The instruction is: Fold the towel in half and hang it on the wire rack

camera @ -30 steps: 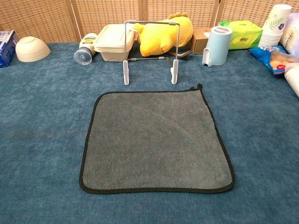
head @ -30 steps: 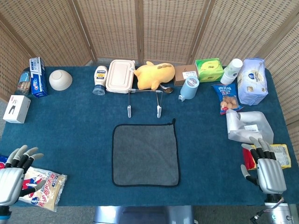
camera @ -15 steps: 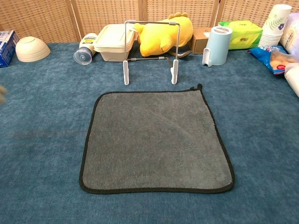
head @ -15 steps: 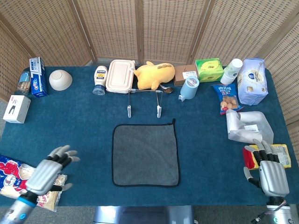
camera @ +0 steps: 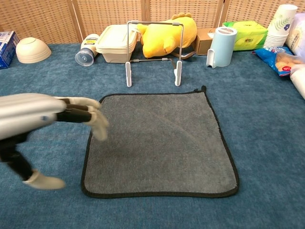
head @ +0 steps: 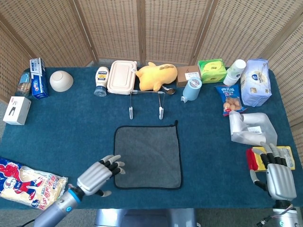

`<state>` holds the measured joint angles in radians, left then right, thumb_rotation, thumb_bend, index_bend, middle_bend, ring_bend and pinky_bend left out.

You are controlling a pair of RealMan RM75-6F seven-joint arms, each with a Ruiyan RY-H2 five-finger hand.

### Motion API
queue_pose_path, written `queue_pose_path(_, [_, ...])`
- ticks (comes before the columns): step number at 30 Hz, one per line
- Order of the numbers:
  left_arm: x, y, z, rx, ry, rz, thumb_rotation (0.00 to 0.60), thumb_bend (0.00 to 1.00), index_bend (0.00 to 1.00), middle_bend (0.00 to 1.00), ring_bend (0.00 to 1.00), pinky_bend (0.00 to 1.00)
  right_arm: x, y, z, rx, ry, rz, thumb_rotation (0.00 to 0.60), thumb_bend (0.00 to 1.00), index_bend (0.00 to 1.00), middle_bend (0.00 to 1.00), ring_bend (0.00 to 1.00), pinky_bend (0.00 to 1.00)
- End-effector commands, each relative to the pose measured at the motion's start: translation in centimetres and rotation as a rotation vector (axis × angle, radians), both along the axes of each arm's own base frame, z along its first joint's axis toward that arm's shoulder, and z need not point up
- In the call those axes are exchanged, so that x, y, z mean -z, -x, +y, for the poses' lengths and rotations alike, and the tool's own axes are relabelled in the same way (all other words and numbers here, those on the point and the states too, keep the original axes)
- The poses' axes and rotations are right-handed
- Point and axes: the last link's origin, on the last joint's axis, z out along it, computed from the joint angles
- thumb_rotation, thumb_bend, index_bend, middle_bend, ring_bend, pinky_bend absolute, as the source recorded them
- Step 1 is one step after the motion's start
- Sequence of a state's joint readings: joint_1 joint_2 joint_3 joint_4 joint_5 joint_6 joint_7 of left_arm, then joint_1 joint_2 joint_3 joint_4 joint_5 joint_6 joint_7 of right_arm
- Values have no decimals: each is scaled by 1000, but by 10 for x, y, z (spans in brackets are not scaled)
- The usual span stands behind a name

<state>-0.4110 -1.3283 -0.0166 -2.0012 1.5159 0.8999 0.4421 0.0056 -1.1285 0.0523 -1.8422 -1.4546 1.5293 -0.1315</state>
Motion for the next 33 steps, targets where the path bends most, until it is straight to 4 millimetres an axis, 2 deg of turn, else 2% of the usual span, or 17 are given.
queue_pose_path(1, [20, -13, 7, -6, -3, -29, 600, 158, 208, 202, 97, 122, -2, 2, 1, 8, 2, -1, 600, 348, 241, 113, 0, 0])
queue_pose_path(5, [47, -26, 12, -5, -18, -33, 600, 158, 196, 196, 98, 120, -5, 4, 1, 12, 7, -4, 600, 348, 241, 113, 0, 0])
queue_pose_path(15, [83, -46, 15, -31, -20, -24, 600, 157, 199, 187, 94, 90, -9, 9, 3, 25, 13, -12, 600, 347, 241, 113, 0, 0])
queue_pose_path(23, [100, -61, 13, -22, 12, -13, 600, 158, 199, 174, 75, 79, -13, 14, 2, 36, 22, -15, 600, 347, 241, 113, 0, 0])
queue_pose_path(33, [116, -69, 10, -3, 8, 10, 600, 157, 198, 163, 55, 59, -18, 19, 4, 48, 34, -18, 600, 349, 241, 113, 0, 0])
